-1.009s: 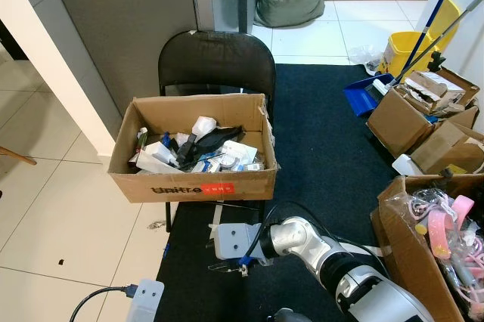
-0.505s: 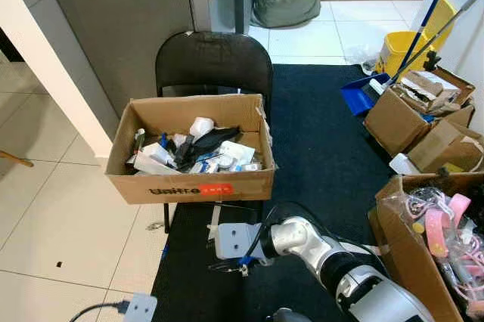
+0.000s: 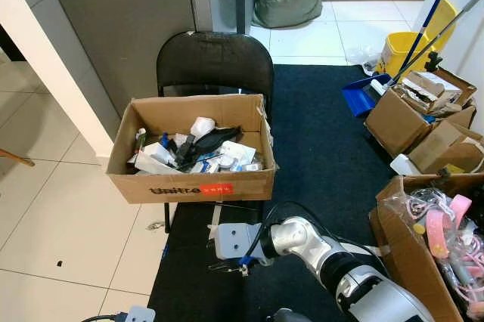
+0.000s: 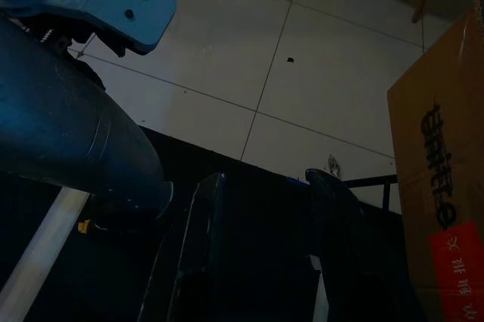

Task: Picking trash to rubbish bin

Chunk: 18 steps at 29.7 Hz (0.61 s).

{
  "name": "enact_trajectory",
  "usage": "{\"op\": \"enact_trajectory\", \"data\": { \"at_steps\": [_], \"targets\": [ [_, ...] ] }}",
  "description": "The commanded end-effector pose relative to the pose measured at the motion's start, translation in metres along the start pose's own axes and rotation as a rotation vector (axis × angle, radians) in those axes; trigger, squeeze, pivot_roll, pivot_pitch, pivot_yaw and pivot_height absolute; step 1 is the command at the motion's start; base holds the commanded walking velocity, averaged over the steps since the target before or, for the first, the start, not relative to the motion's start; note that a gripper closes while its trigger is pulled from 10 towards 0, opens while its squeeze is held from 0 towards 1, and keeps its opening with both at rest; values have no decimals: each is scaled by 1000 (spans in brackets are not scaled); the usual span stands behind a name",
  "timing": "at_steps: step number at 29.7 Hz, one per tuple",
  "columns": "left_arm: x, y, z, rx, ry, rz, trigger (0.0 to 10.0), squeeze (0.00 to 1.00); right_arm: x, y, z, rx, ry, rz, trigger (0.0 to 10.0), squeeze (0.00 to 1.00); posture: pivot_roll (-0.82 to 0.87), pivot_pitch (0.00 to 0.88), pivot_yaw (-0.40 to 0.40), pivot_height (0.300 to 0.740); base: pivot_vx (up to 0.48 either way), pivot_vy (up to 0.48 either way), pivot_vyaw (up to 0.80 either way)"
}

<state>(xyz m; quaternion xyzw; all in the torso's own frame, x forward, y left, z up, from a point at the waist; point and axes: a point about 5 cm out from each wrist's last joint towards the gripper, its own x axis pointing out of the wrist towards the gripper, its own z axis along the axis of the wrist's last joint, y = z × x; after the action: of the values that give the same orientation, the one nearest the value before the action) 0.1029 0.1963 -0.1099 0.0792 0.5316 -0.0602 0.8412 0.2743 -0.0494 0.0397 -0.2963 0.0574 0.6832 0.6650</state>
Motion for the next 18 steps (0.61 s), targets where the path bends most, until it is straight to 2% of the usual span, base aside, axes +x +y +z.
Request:
{"op": "enact_trajectory", "data": {
  "at_steps": [1,18],
  "targets": [
    [-2,-3,-11,9,45,-23,10000,0,1,0,1,-5,-4,7,10000,0,-45,85,48,740,0,0,0],
    [2,-12,-3,4,39,-30,10000,0,0,-1,1,-5,-3,6,10000,0,-43,87,47,740,0,0,0]
  ]
}}
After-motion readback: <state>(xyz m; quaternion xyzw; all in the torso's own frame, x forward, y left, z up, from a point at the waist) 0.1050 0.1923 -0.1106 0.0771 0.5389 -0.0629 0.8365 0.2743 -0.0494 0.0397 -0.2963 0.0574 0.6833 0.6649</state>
